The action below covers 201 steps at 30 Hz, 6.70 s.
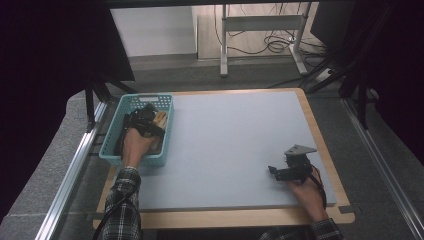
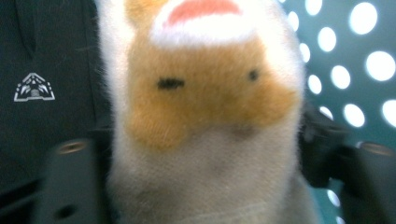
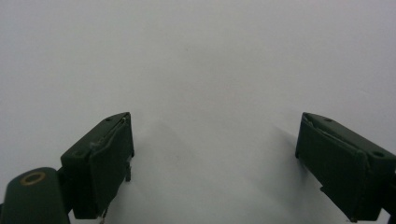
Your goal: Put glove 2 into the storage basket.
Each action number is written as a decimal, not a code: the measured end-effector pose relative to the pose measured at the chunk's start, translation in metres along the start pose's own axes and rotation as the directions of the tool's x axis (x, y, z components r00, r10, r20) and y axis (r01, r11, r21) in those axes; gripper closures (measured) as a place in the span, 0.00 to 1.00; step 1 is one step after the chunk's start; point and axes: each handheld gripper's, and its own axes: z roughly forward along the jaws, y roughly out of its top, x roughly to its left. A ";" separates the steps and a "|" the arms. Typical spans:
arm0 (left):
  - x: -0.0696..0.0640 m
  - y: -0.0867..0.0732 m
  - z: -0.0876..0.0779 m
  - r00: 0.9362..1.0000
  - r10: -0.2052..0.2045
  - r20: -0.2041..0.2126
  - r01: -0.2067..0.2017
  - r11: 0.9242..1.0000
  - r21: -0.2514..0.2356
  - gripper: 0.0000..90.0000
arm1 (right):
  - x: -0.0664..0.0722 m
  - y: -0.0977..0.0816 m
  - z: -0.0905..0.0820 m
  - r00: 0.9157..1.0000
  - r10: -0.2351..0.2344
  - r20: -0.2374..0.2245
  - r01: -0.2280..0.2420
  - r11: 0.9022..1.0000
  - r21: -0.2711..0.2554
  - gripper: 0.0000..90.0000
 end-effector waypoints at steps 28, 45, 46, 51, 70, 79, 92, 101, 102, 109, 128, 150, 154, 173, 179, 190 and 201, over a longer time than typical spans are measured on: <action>0.013 -0.010 -0.012 0.998 -0.011 -0.059 0.006 0.997 -0.072 0.97 | 0.000 0.000 0.000 1.000 0.000 0.000 0.000 1.000 0.000 0.12; 0.026 -0.018 -0.032 0.998 -0.047 -0.039 0.039 0.984 -0.172 0.67 | 0.000 0.000 0.000 1.000 0.000 0.000 0.000 1.000 0.000 0.12; 0.027 -0.019 -0.034 0.998 -0.048 -0.044 0.039 0.983 -0.180 0.64 | 0.000 0.000 0.000 1.000 0.000 0.000 0.000 1.000 0.000 0.12; 0.031 -0.024 -0.042 0.997 -0.054 -0.053 0.041 0.975 -0.216 0.48 | 0.000 0.000 0.000 1.000 0.000 0.001 0.000 1.000 0.000 0.12; 0.035 -0.039 -0.058 0.998 -0.044 0.033 0.053 0.944 -0.325 0.14 | 0.000 0.000 0.000 1.000 0.002 0.000 -0.002 1.000 0.000 0.12; 0.035 -0.044 -0.064 0.998 -0.021 0.062 0.041 0.936 -0.349 0.08 | 0.000 0.000 0.000 1.000 0.001 0.001 -0.001 1.000 -0.001 0.12; 0.019 -0.055 -0.077 0.994 0.038 0.099 0.005 0.916 -0.402 0.05 | 0.000 0.000 0.000 1.000 0.001 0.000 -0.001 1.000 0.000 0.12; 0.008 -0.060 -0.080 0.991 0.078 0.104 -0.028 0.909 -0.417 0.03 | 0.000 0.000 0.000 1.000 0.001 0.001 -0.001 1.000 0.000 0.12; 0.007 -0.061 -0.081 0.991 0.083 0.103 -0.032 0.907 -0.421 0.03 | 0.000 0.000 0.000 1.000 0.001 0.001 -0.001 1.000 0.001 0.12; -0.002 -0.064 -0.085 0.987 0.120 0.107 -0.061 0.893 -0.446 0.03 | 0.000 0.000 0.000 1.000 0.001 0.001 -0.001 1.000 0.000 0.12; -0.035 -0.069 -0.084 0.971 0.209 0.116 -0.133 0.874 -0.467 0.02 | 0.001 0.000 0.000 1.000 0.001 0.002 -0.001 1.000 0.000 0.12; -0.080 -0.067 -0.080 0.938 0.308 0.157 -0.196 0.848 -0.492 0.02 | 0.001 0.000 0.000 1.000 0.001 0.002 -0.001 1.000 0.000 0.12; -0.090 -0.067 -0.079 0.929 0.331 0.165 -0.212 0.841 -0.497 0.02 | 0.001 0.000 0.000 1.000 0.000 0.002 0.000 1.000 0.000 0.12; -0.122 -0.073 -0.072 0.895 0.401 0.196 -0.258 0.823 -0.506 0.02 | 0.001 0.000 0.000 1.000 0.000 0.002 0.000 1.000 -0.001 0.12; -0.132 -0.076 -0.066 0.882 0.423 0.208 -0.274 0.818 -0.505 0.02 | 0.001 0.000 0.000 1.000 0.000 0.002 0.000 1.000 0.000 0.12; -0.155 -0.079 -0.059 0.852 0.471 0.228 -0.307 0.802 -0.512 0.02 | 0.001 0.000 0.000 1.000 -0.001 0.002 0.001 1.000 -0.001 0.12; -0.175 -0.085 -0.050 0.832 0.506 0.227 -0.342 0.791 -0.508 0.00 | 0.001 0.000 0.000 1.000 -0.001 0.002 0.001 1.000 -0.001 0.12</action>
